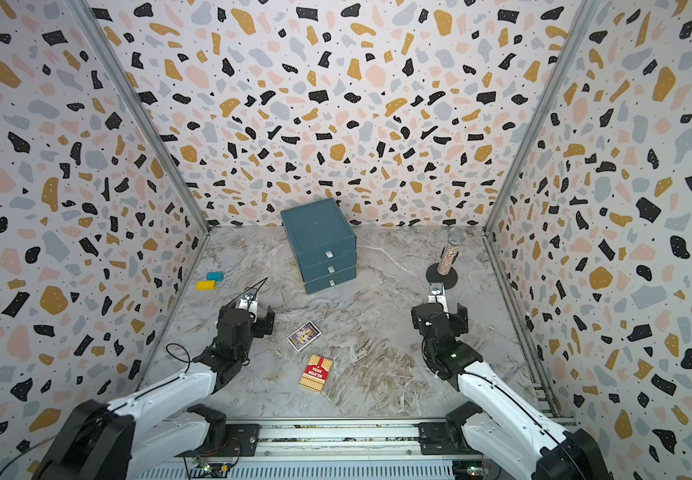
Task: Put the paint cans in the drawer according to color
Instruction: Reset both arms
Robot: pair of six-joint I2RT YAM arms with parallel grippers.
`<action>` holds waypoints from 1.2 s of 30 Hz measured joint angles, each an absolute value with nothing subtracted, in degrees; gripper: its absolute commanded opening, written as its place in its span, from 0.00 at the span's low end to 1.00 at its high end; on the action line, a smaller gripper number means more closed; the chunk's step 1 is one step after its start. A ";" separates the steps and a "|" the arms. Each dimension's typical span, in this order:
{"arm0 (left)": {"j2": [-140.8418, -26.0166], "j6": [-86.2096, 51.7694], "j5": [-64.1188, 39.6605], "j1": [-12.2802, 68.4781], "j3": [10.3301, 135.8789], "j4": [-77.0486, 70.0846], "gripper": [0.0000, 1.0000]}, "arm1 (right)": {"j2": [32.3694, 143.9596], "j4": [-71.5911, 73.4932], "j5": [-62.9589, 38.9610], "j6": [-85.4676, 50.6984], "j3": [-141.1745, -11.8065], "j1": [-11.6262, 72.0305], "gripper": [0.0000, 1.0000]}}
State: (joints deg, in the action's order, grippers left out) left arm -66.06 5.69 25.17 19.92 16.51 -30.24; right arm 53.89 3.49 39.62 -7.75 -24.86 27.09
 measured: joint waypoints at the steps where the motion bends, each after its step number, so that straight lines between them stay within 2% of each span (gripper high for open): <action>1: -67.24 6.28 24.91 19.42 16.53 -31.24 1.00 | 55.27 4.75 39.64 -7.09 -24.43 26.39 1.00; 7: -71.33 6.61 22.72 15.40 15.09 -41.65 1.00 | 62.33 16.69 40.34 -2.15 -22.44 23.05 1.00; 13: -80.95 4.19 21.43 11.51 14.17 -49.12 1.00 | 69.71 31.11 39.09 1.41 -19.05 19.18 1.00; 22: -81.12 0.10 21.43 8.75 14.87 -48.93 1.00 | 85.58 57.49 32.49 6.61 -12.91 13.93 1.00; 28: -81.12 -1.08 22.13 8.73 16.40 -47.46 1.00 | 87.37 61.28 25.28 4.49 -13.80 8.25 1.00; 36: -81.12 -1.30 22.52 8.73 16.53 -47.13 1.00 | 87.70 54.74 19.75 1.54 -18.65 5.13 1.00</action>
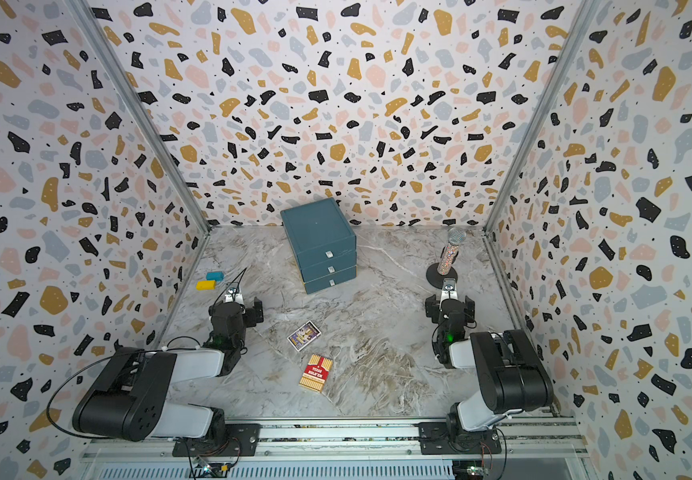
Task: Put the paint cans in the drawer according to color
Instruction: Reset both arms
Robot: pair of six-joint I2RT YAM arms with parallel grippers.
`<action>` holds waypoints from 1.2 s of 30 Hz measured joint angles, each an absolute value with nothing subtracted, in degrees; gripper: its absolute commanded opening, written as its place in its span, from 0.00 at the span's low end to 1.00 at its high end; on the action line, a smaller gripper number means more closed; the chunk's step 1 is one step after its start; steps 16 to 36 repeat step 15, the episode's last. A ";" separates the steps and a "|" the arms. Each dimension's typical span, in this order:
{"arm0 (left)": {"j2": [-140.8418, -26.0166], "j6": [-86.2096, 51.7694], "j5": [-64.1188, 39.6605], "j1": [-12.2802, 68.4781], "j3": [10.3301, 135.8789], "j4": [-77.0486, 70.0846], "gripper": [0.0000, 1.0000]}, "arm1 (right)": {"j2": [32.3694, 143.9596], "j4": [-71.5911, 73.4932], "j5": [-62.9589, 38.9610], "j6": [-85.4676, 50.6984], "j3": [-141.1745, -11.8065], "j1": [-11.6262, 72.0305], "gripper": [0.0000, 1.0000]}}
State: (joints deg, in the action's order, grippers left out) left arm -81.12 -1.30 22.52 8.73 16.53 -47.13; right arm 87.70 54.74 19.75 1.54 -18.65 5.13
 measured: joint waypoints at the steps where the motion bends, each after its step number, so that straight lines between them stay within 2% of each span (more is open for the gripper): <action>1: -81.12 -1.32 22.59 8.73 16.53 -47.13 1.00 | 87.70 54.33 19.42 1.32 -18.83 4.91 1.00; 36: -81.12 -1.30 22.85 8.73 16.53 -47.13 1.00 | 87.70 53.12 18.57 0.23 -18.81 4.60 1.00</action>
